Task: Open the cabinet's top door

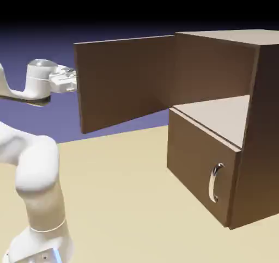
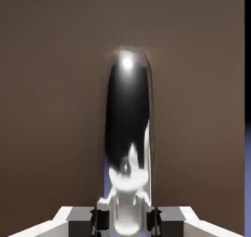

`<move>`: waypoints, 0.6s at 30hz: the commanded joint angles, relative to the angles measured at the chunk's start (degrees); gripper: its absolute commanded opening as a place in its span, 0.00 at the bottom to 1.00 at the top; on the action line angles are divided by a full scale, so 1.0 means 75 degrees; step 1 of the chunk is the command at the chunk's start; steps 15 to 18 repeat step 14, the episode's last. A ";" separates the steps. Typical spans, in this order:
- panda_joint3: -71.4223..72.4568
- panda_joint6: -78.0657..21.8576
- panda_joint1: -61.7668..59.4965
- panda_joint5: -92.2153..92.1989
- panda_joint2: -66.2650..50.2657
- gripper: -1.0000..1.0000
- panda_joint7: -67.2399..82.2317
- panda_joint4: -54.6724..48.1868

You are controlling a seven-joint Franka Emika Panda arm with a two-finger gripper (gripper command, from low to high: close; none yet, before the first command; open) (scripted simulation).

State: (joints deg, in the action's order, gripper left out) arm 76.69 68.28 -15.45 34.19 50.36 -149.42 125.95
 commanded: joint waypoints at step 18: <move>0.2071 -0.2302 -0.3594 -0.0958 0.0937 0.00 0.0840 -0.3694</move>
